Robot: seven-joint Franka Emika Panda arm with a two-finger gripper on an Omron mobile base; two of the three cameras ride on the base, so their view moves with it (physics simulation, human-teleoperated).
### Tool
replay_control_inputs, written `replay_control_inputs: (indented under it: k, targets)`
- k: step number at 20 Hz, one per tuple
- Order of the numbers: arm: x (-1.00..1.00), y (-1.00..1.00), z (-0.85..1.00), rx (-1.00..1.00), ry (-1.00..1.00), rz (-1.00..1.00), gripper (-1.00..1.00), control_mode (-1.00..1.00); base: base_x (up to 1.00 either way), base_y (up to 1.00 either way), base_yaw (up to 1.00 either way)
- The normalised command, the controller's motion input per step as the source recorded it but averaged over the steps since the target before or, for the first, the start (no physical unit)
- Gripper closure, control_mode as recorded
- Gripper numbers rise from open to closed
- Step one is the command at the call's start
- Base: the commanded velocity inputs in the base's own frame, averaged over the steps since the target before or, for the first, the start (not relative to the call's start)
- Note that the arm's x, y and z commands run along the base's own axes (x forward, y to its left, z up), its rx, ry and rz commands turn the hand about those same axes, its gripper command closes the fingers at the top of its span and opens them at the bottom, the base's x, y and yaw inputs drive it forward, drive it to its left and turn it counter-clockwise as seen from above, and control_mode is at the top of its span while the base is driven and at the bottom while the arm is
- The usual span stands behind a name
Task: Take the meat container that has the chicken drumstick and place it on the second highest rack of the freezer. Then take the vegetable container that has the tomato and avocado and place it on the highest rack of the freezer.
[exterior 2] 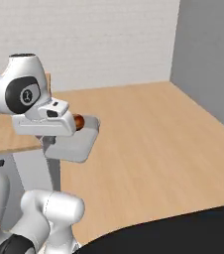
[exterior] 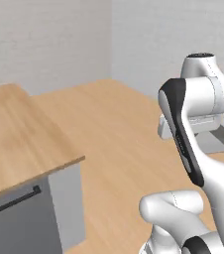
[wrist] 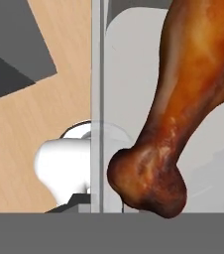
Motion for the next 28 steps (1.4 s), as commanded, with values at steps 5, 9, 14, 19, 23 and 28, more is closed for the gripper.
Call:
replay_control_inputs:
  k: [5, 9, 14, 19, 23, 28]
  targets:
    - [0.0, 0.0, 0.0, 0.0, 0.0, 0.0, 1.0, 1.0, 0.27, -0.74, -0.67]
    - [0.0, 0.0, 0.0, 0.0, 0.0, 0.0, 1.0, 1.0, 0.38, -0.61, -0.66]
    - [0.0, 0.0, 0.0, 0.0, 0.0, 0.0, 1.0, 1.0, 0.64, -0.36, -0.63]
    - [0.0, 0.0, 0.0, 0.0, 0.0, 0.0, 1.0, 1.0, 0.89, -0.09, -0.6]
    - [0.0, 0.0, 0.0, 0.0, 0.0, 0.0, 1.0, 1.0, 0.77, 0.1, -0.54]
    - [0.0, 0.0, 0.0, 0.0, 0.0, 0.0, 1.0, 1.0, 0.49, 0.23, -0.6]
